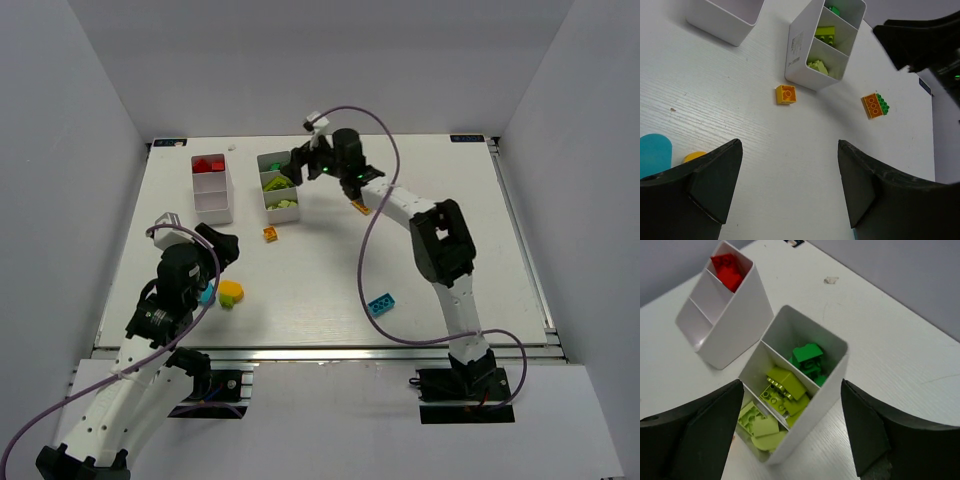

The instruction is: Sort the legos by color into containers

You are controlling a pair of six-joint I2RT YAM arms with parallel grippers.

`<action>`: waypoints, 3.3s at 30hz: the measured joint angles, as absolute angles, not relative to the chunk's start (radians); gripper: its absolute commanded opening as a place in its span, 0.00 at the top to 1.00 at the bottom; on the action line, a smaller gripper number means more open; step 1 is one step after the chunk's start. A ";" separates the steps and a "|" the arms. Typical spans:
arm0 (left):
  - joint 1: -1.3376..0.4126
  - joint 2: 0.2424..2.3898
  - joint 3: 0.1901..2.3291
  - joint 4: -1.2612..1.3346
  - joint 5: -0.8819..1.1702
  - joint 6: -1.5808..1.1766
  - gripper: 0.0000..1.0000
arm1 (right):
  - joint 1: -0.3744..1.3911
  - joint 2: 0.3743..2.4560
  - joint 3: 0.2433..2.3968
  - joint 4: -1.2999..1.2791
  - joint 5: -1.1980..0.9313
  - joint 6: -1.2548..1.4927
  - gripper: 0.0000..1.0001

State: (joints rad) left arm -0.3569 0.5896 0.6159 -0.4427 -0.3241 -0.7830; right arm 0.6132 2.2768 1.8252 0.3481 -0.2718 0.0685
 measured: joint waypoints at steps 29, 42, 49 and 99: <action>-0.357 0.674 0.607 -0.382 -0.286 -0.788 0.14 | 0.135 2.401 2.053 -0.772 -0.559 -1.184 0.11; -0.357 0.671 0.599 -0.390 -0.282 -0.807 0.14 | 0.160 2.484 2.170 -0.781 -0.559 -1.186 0.16; -0.357 0.670 0.599 -0.397 -0.280 -0.813 0.14 | 0.171 2.516 2.223 -0.817 -0.575 -1.198 0.32; -0.357 0.606 0.588 -0.414 -0.280 -0.825 0.14 | 0.665 2.177 1.787 0.150 -0.447 -0.657 1.00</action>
